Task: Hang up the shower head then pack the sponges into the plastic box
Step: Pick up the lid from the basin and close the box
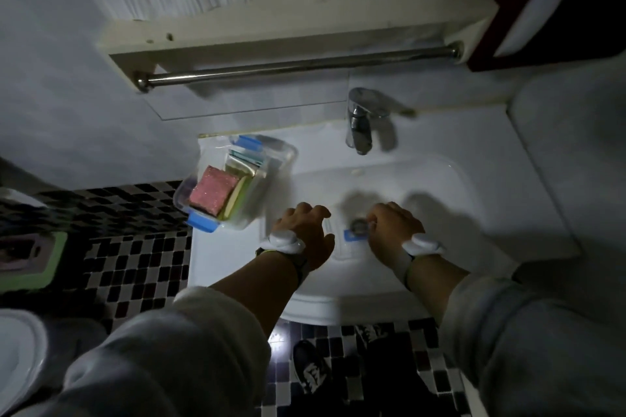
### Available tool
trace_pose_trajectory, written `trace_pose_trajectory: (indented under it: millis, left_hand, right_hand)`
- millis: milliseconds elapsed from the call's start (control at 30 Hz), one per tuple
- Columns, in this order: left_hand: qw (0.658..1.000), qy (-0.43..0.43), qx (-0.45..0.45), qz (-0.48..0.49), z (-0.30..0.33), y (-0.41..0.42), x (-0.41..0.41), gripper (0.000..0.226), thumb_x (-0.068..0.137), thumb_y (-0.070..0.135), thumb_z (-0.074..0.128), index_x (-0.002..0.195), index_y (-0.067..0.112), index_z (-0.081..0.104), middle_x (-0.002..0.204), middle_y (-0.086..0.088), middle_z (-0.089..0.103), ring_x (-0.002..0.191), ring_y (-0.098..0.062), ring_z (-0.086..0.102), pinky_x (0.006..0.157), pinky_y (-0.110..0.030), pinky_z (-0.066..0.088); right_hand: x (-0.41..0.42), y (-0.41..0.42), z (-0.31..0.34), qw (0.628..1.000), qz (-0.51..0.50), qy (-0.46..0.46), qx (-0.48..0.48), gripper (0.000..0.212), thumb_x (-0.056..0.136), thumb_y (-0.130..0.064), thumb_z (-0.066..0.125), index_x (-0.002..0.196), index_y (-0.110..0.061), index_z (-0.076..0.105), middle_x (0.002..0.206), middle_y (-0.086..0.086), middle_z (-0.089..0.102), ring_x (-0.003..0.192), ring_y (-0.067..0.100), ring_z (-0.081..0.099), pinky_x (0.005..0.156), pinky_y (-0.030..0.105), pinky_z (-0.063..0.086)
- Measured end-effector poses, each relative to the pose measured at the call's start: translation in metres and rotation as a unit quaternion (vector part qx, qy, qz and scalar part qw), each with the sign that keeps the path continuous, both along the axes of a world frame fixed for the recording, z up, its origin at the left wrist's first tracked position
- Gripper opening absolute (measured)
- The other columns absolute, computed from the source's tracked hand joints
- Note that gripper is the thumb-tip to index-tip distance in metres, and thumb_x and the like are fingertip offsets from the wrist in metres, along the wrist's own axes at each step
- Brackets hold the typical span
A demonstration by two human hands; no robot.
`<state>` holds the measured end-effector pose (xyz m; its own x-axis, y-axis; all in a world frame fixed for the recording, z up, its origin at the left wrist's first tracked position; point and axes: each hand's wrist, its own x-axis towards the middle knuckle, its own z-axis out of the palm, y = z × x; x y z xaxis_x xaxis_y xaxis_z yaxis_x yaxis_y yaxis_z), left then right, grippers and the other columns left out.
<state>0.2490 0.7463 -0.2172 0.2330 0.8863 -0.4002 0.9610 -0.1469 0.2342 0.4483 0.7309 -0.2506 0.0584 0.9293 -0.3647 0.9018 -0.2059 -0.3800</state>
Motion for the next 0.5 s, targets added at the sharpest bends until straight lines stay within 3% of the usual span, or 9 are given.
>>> trace_pose_trajectory:
  millis: [100, 267, 500]
  left_hand:
    - [1.000, 0.002, -0.017, 0.022, -0.021, 0.005, 0.013, 0.049, 0.088, 0.052, 0.055, 0.134, 0.039, 0.045, 0.136, 0.002, 0.051, 0.121, -0.027, 0.052, 0.096, -0.041, 0.046]
    - [0.996, 0.008, -0.055, 0.070, -0.061, 0.013, 0.028, 0.047, 0.087, 0.049, 0.059, 0.132, 0.038, 0.049, 0.130, -0.001, 0.054, 0.116, -0.028, 0.055, 0.095, -0.042, 0.049]
    - [0.987, 0.005, -0.105, 0.123, -0.115, 0.014, 0.038, 0.044, 0.086, 0.049, 0.059, 0.128, 0.039, 0.050, 0.127, -0.002, 0.054, 0.111, -0.029, 0.059, 0.095, -0.042, 0.050]
  right_hand:
    - [0.023, 0.004, -0.025, 0.999, -0.015, 0.002, -0.031, 0.019, 0.088, -0.033, 0.041, 0.098, -0.032, 0.056, 0.113, 0.001, 0.055, 0.108, 0.030, 0.054, 0.094, 0.037, 0.045]
    - [0.051, 0.014, -0.064, 0.999, -0.017, -0.010, -0.038, 0.019, 0.094, -0.028, 0.047, 0.109, -0.025, 0.058, 0.116, 0.004, 0.056, 0.107, 0.028, 0.056, 0.092, 0.036, 0.044]
    - [0.068, 0.015, -0.110, 0.995, -0.039, -0.013, -0.089, 0.018, 0.093, -0.024, 0.052, 0.109, -0.023, 0.059, 0.119, 0.007, 0.053, 0.105, 0.026, 0.056, 0.090, 0.036, 0.049]
